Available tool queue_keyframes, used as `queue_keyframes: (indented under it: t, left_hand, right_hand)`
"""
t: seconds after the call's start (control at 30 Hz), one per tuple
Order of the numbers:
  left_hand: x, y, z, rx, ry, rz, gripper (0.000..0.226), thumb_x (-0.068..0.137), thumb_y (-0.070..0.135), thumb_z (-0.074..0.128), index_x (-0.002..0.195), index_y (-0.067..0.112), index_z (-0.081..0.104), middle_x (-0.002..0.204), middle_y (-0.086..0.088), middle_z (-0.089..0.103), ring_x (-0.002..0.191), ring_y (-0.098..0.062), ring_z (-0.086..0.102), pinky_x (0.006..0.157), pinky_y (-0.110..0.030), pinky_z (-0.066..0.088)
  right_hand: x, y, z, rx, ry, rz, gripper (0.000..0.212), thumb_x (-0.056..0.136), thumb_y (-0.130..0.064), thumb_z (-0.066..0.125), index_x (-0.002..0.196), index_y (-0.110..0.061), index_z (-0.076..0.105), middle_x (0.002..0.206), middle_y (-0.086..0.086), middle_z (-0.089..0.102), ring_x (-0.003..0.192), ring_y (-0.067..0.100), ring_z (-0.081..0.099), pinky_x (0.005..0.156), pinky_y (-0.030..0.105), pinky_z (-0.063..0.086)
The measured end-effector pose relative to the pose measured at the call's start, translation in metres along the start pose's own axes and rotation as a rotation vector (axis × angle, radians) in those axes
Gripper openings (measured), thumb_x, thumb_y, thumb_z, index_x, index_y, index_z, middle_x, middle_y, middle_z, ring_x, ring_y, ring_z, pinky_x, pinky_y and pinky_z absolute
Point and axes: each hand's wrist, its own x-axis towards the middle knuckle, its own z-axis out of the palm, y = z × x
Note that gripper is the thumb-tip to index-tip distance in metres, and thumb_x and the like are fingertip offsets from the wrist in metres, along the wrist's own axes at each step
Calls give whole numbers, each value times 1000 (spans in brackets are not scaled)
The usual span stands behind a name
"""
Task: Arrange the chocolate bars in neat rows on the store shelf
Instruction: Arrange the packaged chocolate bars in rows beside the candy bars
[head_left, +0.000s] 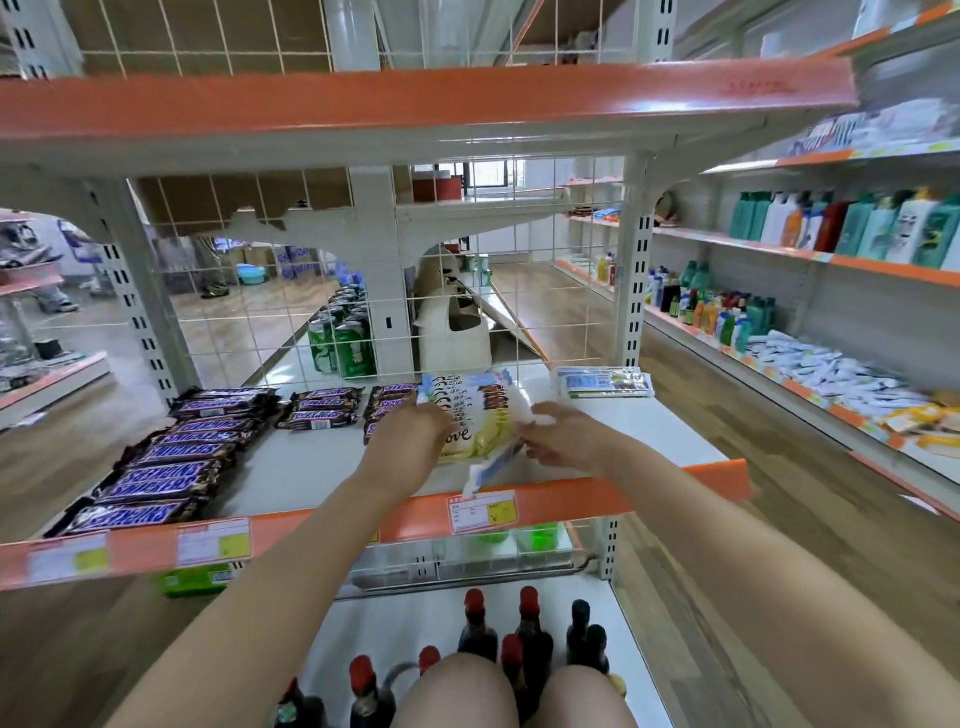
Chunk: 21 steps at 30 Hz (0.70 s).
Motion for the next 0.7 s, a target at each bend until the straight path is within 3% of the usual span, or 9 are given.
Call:
queue_keyframes:
  t: [0.07, 0.17, 0.27, 0.37, 0.47, 0.53, 0.63, 0.7]
  left_hand:
    - [-1, -1, 8, 41, -24, -2, 12, 79, 2, 64, 67, 1, 63, 71, -15, 63, 72, -34, 61, 59, -34, 47]
    - [-1, -2, 15, 6, -23, -73, 25, 95, 17, 47, 86, 0, 63, 89, -15, 63, 88, -32, 57, 70, -35, 42]
    - [-2, 1, 16, -29, -15, -97, 27, 96, 18, 45, 87, 0, 63, 90, -15, 62, 89, -31, 56, 69, -34, 39]
    - [-1, -2, 16, -55, -1, -96, 26, 96, 16, 45, 86, 1, 63, 88, -14, 64, 87, -30, 57, 69, -33, 41]
    - [-2, -5, 16, -53, 11, -87, 26, 96, 14, 45, 83, 0, 62, 85, -13, 63, 86, -30, 57, 68, -33, 40]
    - [-2, -7, 16, -42, 22, -79, 26, 96, 15, 45, 88, 0, 63, 89, -14, 63, 89, -31, 56, 68, -32, 38]
    - [-3, -9, 15, -17, 25, -87, 26, 97, 18, 45, 98, 1, 65, 97, -13, 63, 95, -29, 56, 70, -32, 38]
    - [-3, -10, 15, -8, 22, -88, 26, 96, 18, 45, 97, 2, 65, 97, -13, 63, 95, -29, 56, 70, -32, 38]
  right_hand:
    - [2, 7, 8, -176, 62, -15, 59, 83, -38, 67, 134, -17, 47, 126, 7, 56, 112, 22, 56, 102, 33, 44]
    - [1, 8, 6, -239, 91, -8, 61, 82, -41, 68, 132, -11, 50, 128, 5, 54, 115, 21, 52, 101, 28, 39]
    - [2, 6, 1, -309, 121, 5, 47, 84, -39, 66, 115, -4, 60, 117, 12, 62, 96, 20, 55, 90, 30, 42]
    - [2, 1, 0, -211, 133, 33, 27, 93, -13, 55, 112, 5, 60, 98, 20, 65, 80, 21, 59, 84, 31, 51]
    - [-2, -4, -8, -83, 30, 47, 30, 93, 4, 43, 122, 11, 51, 80, 11, 58, 71, 15, 57, 67, 17, 51]
    - [-6, -4, -10, -254, 25, -18, 32, 89, 3, 49, 120, 11, 54, 86, 14, 60, 77, 18, 59, 65, 14, 48]
    - [-5, -2, -15, -674, 148, -210, 31, 85, -16, 66, 110, 3, 65, 103, 15, 65, 97, 25, 60, 80, 26, 46]
    - [-4, -1, -16, -780, 154, -281, 30, 85, -26, 67, 102, -3, 68, 104, 12, 66, 93, 22, 57, 71, 26, 41]
